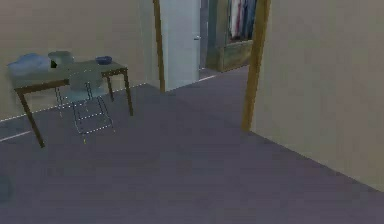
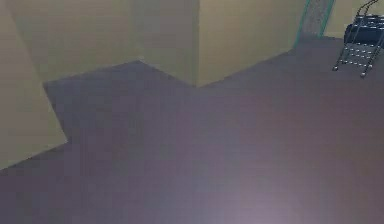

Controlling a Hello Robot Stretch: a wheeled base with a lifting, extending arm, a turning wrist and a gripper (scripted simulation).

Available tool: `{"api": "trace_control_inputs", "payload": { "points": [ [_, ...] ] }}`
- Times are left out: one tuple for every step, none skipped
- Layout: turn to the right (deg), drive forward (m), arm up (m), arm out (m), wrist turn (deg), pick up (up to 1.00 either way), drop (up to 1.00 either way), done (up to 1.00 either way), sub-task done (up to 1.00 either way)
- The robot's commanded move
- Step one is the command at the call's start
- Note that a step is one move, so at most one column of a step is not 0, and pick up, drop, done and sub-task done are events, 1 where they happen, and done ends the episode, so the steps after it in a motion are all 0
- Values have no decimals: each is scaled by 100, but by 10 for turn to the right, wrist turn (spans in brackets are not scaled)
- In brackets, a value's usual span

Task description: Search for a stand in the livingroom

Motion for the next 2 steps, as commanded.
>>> {"api": "trace_control_inputs", "payload": {
  "points": [
    [0, 100, 0, 0, 0, 0, 0, 0, 0],
    [0, 100, 0, 0, 0, 0, 0, 0, 0]
  ]
}}
